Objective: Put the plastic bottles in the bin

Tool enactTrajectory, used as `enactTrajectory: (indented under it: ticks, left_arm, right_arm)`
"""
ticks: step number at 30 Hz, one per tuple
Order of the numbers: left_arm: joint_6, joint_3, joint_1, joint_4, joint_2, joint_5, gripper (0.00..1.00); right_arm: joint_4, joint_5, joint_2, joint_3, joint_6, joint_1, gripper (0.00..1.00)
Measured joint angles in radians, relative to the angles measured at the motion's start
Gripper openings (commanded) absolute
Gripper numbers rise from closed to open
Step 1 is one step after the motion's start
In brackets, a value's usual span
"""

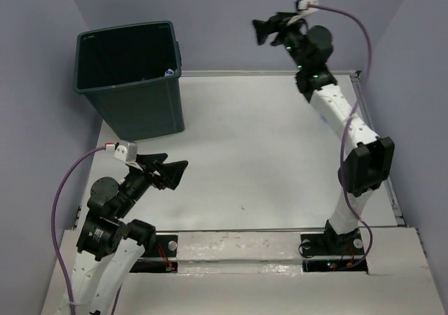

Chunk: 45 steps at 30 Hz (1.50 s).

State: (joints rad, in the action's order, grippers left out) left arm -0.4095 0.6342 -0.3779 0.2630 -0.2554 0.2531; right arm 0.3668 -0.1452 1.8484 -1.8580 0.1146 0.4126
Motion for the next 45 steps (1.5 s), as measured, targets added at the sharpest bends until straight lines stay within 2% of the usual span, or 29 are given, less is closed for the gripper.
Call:
enactTrajectory:
  ticks: [3, 5, 7, 15, 20, 28, 32, 35, 39, 45]
  left_arm:
    - [0.0, 0.0, -0.022, -0.005, 0.024, -0.003, 0.99]
    - [0.0, 0.0, -0.039, -0.005, 0.034, -0.004, 0.99]
    - [0.0, 0.0, -0.055, -0.005, 0.042, -0.009, 0.99]
    - [-0.008, 0.0, -0.101, -0.005, 0.058, -0.043, 0.99]
    - [-0.015, 0.0, -0.129, -0.004, 0.069, -0.068, 0.99]
    - [-0.021, 0.0, -0.151, -0.003, 0.083, -0.101, 0.99]
    - [-0.023, 0.0, -0.153, -0.003, 0.083, -0.106, 0.99]
    - [-0.023, 0.0, -0.153, -0.003, 0.082, -0.108, 0.99]
    - [-0.023, 0.0, -0.153, -0.003, 0.066, -0.109, 0.99]
    - [-0.052, 0.0, -0.153, -0.001, -0.046, -0.152, 0.99]
  right_arm:
    - [-0.087, 0.082, -0.029, 0.1, -0.073, -0.245, 0.99]
    - [-0.152, 0.149, -0.016, 0.175, -0.152, -0.355, 0.99]
    - [-0.219, 0.18, 0.015, 0.228, -0.211, -0.413, 1.0]
    - [-0.474, 0.17, 0.161, 0.233, -0.379, -0.511, 1.0]
    - [-0.66, 0.103, 0.219, 0.158, -0.493, -0.554, 1.0]
    - [-0.781, 0.002, 0.247, 0.156, -0.538, -0.623, 0.98]
    - [-0.8, -0.052, 0.287, 0.162, -0.529, -0.63, 0.83]
    - [-0.814, -0.111, 0.339, 0.173, -0.503, -0.627, 0.55]
    - [-0.784, -0.141, 0.319, 0.211, -0.447, -0.608, 0.35]
    - [-0.743, -0.188, 0.158, 0.281, -0.312, -0.502, 0.36]
